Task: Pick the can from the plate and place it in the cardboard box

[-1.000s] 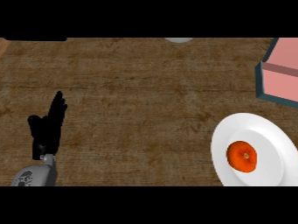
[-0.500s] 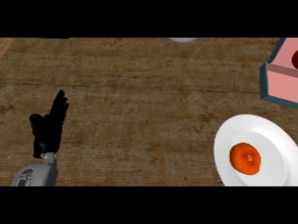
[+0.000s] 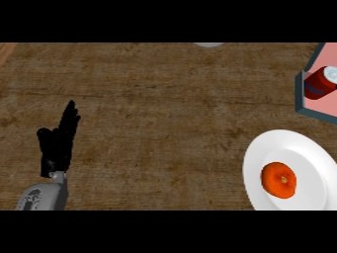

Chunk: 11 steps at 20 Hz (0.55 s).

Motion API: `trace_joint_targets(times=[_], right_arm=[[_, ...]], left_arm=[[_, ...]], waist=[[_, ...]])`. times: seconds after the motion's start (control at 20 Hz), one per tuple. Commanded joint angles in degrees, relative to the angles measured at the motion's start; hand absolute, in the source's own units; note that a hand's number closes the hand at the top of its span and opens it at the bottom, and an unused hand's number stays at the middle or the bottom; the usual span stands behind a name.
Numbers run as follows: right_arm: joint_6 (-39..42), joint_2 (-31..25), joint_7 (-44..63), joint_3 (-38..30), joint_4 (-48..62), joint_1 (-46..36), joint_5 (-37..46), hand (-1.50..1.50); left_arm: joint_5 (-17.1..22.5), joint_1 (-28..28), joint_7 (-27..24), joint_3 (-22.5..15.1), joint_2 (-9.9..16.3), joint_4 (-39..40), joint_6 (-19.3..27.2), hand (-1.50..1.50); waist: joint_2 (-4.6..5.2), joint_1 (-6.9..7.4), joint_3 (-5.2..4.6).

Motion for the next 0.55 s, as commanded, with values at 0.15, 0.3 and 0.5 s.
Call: trace_joint_targets(times=[0.15, 0.3, 0.5], right_arm=[[7.19, -0.42, -11.26, -8.51, 7.46, -1.61, -9.94, -1.5], [14.97, -4.46, -10.14, -12.38, 11.33, -3.12, -13.87, -1.5], [16.23, -8.25, -8.18, -16.12, 14.94, -2.47, -16.85, -1.5]], left_arm=[[0.38, 0.98, -1.37, 0.3, 0.02, 1.45, -0.67, 0.0], [0.41, -0.81, 0.4, 0.18, -0.43, 0.17, 0.05, 0.0], [1.41, 0.73, -1.39, 0.84, 0.26, 1.0, -1.53, 0.0]], waist=[[0.06, -0.5, 0.08], [0.05, -0.63, 0.1], [0.31, -0.11, 0.1]])
